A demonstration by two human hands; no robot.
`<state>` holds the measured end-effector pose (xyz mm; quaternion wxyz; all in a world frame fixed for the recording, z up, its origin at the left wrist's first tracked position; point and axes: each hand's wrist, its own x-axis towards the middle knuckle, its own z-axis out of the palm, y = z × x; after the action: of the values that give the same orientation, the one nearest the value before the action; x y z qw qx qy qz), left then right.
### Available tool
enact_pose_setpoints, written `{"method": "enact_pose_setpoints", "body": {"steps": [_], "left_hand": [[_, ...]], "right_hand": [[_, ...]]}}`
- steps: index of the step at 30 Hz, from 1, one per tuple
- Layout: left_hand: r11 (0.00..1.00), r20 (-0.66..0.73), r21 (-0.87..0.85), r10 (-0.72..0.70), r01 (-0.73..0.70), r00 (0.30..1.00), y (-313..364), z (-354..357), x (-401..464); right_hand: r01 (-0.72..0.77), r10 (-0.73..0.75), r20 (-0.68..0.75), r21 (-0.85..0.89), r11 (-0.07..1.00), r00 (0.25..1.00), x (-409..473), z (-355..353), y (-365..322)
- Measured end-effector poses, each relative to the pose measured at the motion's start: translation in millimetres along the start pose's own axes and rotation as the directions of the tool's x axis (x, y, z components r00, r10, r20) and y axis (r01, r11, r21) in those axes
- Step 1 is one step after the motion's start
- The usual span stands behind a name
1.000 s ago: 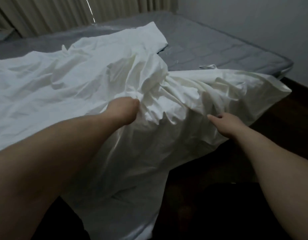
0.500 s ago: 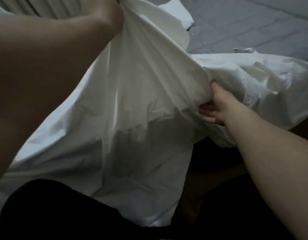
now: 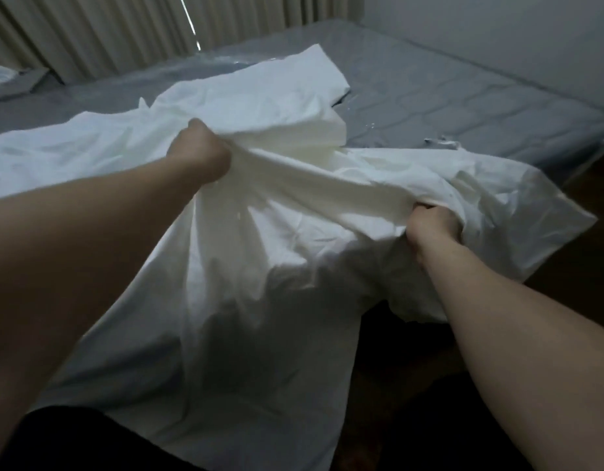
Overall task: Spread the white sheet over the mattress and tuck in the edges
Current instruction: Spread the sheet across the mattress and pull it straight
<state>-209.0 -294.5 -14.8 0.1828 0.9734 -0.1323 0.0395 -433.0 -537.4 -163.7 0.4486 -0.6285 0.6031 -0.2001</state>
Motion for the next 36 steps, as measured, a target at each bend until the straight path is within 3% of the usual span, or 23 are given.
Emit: {"method": "enact_pose_setpoints", "body": {"steps": [3, 6, 8, 11, 14, 16, 18, 20, 22, 24, 27, 31, 34, 36], "left_hand": [[0.999, 0.105, 0.030, 0.036, -0.039, 0.994, 5, 24, -21], [0.966, 0.120, 0.079, 0.236, -0.247, 0.964, 16, 45, -50], [0.874, 0.099, 0.150, 0.451, -0.461, 0.887, 28, 53, -70], [0.704, 0.146, 0.136, 0.682, -0.698, 0.716, 50, 62, -101], [0.686, 0.153, -0.240, 0.725, -0.687, 0.671, 78, 70, -119], [0.686, 0.129, -0.433, 0.690, -0.585, 0.712, 96, 69, -119], [0.733, 0.109, -0.472, 0.599, -0.489, 0.793, 107, 66, -112], [0.811, 0.094, -0.335, 0.536, -0.480, 0.839, 106, 66, -100], [0.843, 0.060, -0.230, 0.511, -0.486, 0.857, 101, 68, -91], [0.841, -0.038, -0.236, 0.494, -0.488, 0.869, 99, 66, -83], [0.827, -0.191, -0.310, 0.429, -0.469, 0.883, 103, 47, -76], [0.782, -0.338, -0.429, 0.326, -0.453, 0.883, 104, 23, -67], [0.741, -0.408, -0.499, 0.257, -0.450, 0.876, 101, 9, -58], [0.712, -0.440, -0.546, 0.205, -0.442, 0.874, 98, 1, -52]], "right_hand": [[0.022, -0.010, -0.177, 0.070, 0.997, 0.984, 6, -17, -6], [0.138, -0.077, -0.244, 0.245, 0.960, 0.967, 4, -27, -18], [0.260, -0.159, -0.286, 0.364, 0.894, 0.945, -3, -30, -34], [0.540, -0.440, -0.337, 0.316, 0.780, 0.832, -19, -29, -54], [0.637, -0.658, -0.109, 0.408, 0.654, 0.745, -56, -27, -68], [0.612, -0.750, 0.103, 0.512, 0.603, 0.653, -75, -22, -68], [0.565, -0.775, 0.217, 0.575, 0.593, 0.593, -79, -19, -61], [0.507, -0.727, 0.280, 0.563, 0.653, 0.627, -72, -25, -55], [0.499, -0.664, 0.250, 0.490, 0.714, 0.705, -57, -32, -47], [0.490, -0.565, 0.152, 0.351, 0.798, 0.811, -36, -38, -34], [0.264, -0.294, 0.136, 0.198, 0.944, 0.946, -12, -50, -7], [0.113, -0.110, 0.161, -0.009, 0.994, 0.981, 8, -60, 28], [-0.070, 0.051, 0.261, 0.067, 0.995, 0.964, 13, -59, 41], [-0.091, 0.050, 0.306, 0.119, 0.989, 0.951, 12, -50, 40]]}}
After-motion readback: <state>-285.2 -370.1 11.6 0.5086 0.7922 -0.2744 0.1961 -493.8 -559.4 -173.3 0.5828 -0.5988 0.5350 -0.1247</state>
